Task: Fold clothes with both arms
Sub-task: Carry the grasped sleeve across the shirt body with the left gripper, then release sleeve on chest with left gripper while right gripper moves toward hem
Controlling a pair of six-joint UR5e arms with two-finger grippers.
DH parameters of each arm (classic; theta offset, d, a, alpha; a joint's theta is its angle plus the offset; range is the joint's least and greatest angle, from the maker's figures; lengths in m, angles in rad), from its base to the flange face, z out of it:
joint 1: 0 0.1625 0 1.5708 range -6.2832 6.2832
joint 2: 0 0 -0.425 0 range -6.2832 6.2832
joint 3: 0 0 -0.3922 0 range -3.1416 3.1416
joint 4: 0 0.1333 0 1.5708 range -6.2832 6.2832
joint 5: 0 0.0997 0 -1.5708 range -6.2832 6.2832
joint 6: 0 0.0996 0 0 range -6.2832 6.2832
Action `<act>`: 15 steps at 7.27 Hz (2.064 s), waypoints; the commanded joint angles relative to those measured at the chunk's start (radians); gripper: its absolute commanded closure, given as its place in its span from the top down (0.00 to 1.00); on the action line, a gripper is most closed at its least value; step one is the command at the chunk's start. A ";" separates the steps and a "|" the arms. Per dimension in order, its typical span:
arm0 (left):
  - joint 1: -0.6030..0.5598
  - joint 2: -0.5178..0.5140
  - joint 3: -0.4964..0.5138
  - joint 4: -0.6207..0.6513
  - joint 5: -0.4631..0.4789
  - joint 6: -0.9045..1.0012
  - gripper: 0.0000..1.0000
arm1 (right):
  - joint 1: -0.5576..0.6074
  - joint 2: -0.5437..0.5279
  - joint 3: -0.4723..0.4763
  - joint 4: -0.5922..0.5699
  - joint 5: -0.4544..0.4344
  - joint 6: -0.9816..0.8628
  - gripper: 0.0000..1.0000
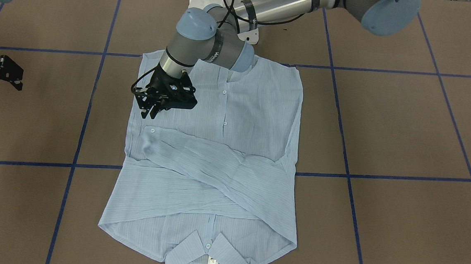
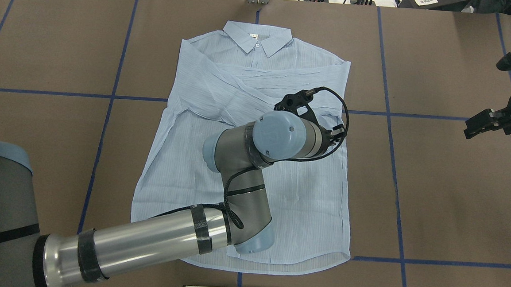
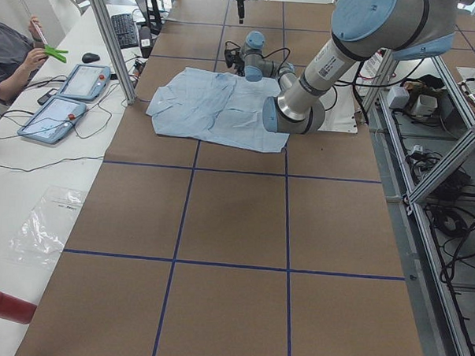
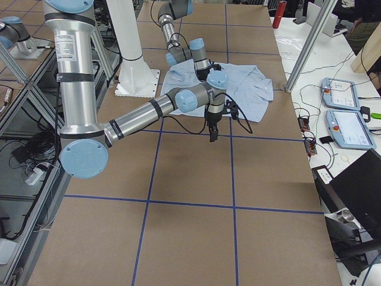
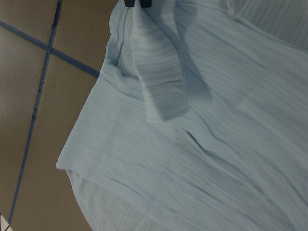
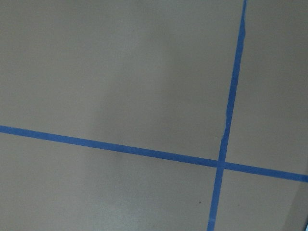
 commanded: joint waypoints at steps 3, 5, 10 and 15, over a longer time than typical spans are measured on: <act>-0.102 0.221 -0.308 0.032 -0.162 0.093 1.00 | 0.000 0.001 -0.002 0.048 0.004 0.010 1.00; -0.188 0.385 -0.557 0.235 -0.264 0.199 1.00 | -0.026 0.009 0.016 0.107 0.009 0.138 1.00; -0.201 0.789 -0.954 0.435 -0.266 0.381 1.00 | -0.449 0.000 0.122 0.313 -0.211 0.726 1.00; -0.196 0.874 -1.065 0.434 -0.266 0.381 1.00 | -0.877 0.006 0.148 0.308 -0.535 1.030 1.00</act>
